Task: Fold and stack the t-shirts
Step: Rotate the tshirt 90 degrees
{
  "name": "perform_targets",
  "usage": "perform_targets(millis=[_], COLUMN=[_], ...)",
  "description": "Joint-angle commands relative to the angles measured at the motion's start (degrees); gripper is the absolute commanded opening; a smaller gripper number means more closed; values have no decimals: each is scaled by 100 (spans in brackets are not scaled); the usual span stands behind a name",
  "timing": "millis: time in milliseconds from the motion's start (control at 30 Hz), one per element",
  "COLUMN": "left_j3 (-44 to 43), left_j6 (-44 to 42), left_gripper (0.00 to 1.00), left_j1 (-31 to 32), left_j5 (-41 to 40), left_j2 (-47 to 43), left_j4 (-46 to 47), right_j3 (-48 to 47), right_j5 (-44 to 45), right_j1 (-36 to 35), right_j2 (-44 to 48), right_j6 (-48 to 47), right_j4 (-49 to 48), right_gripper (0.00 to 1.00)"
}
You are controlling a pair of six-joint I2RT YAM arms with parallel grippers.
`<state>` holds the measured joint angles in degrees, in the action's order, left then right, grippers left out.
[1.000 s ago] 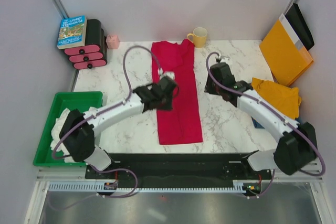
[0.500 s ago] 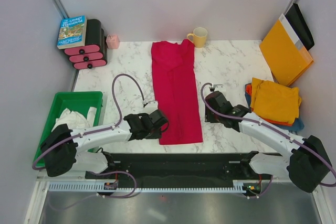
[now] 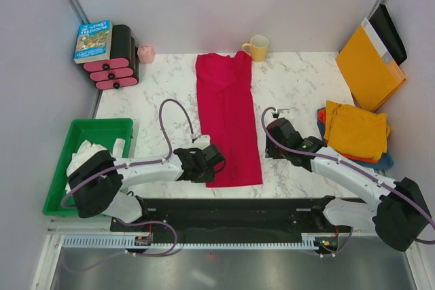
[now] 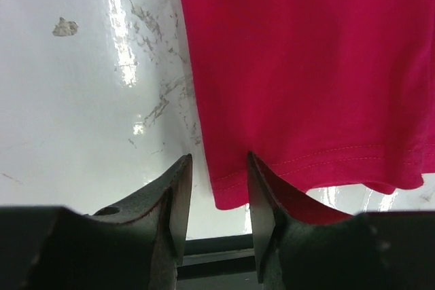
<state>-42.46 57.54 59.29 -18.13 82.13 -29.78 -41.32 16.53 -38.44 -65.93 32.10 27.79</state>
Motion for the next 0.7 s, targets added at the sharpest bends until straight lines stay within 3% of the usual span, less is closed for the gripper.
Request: perform_targets(millis=[0, 167, 333, 500, 667], left_j3=[0, 237, 413, 537, 625], left_j6=[415, 688, 873, 1040, 1031], left_gripper=[44, 43, 35, 9, 2], left_j1=[109, 267, 355, 461, 470], left_j5=[204, 266, 336, 319, 319], left_j2=[102, -4, 5, -48, -109], left_j4=[218, 174, 148, 157, 139], right_j3=[-25, 71, 168, 405, 853], right_j5=[25, -27, -71, -141, -756], right_j1=[-24, -32, -32, -32, -32], right_j2=[98, 212, 274, 431, 634], right_j6=[-19, 33, 104, 270, 622], right_j4=[-20, -10, 42, 86, -98], right_gripper=[48, 48, 48, 48, 49])
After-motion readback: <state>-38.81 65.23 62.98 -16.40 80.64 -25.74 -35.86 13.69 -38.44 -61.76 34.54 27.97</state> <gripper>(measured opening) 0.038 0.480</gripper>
